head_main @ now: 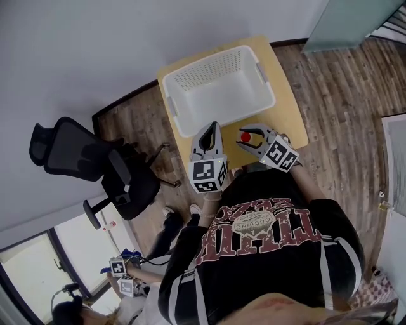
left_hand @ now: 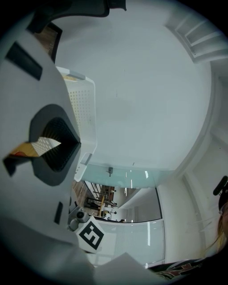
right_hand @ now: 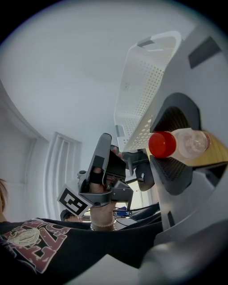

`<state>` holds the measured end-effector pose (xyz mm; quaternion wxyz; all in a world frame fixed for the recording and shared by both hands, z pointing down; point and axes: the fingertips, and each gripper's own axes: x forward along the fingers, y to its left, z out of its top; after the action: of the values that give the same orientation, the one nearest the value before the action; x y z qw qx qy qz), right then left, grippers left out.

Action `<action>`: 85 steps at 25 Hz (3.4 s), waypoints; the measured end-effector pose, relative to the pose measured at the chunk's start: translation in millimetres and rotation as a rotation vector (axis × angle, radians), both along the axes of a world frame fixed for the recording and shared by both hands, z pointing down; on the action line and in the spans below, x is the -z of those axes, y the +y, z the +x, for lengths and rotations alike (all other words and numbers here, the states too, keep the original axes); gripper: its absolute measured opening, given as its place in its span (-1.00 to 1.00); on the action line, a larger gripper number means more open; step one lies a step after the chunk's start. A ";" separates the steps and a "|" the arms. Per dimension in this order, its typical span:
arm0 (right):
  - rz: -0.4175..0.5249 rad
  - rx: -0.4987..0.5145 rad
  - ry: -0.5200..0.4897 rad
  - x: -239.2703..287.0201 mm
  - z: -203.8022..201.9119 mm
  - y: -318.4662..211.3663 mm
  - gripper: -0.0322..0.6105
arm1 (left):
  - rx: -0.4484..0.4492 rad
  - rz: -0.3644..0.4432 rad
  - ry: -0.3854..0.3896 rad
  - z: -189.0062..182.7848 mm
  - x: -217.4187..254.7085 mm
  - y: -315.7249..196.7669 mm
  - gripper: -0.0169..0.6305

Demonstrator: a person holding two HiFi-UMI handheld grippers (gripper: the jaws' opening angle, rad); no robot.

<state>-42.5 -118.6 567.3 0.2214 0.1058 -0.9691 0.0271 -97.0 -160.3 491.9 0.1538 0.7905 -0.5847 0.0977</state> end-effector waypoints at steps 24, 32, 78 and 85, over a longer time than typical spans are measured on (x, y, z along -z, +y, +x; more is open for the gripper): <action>-0.091 -0.024 -0.119 15.2 1.9 4.4 -0.29 | -0.010 0.005 0.007 -0.2 0.4 -4.4 -0.85; -0.044 -0.057 -0.198 54.5 3.5 -5.2 -0.29 | -0.009 0.018 0.000 -0.3 7.0 -3.8 -0.85; 0.066 -0.412 -0.322 109.2 24.1 -77.4 -0.84 | -0.094 0.121 0.017 39.9 43.8 -14.8 -0.85; 0.079 -0.401 -0.309 111.3 23.2 -77.1 -0.85 | -0.083 0.120 0.020 36.3 44.5 -15.9 -0.85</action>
<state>-19.3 -195.7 456.0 0.0566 0.2992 -0.9513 0.0487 -60.7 -176.2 447.4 0.1076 0.8228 -0.5547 0.0607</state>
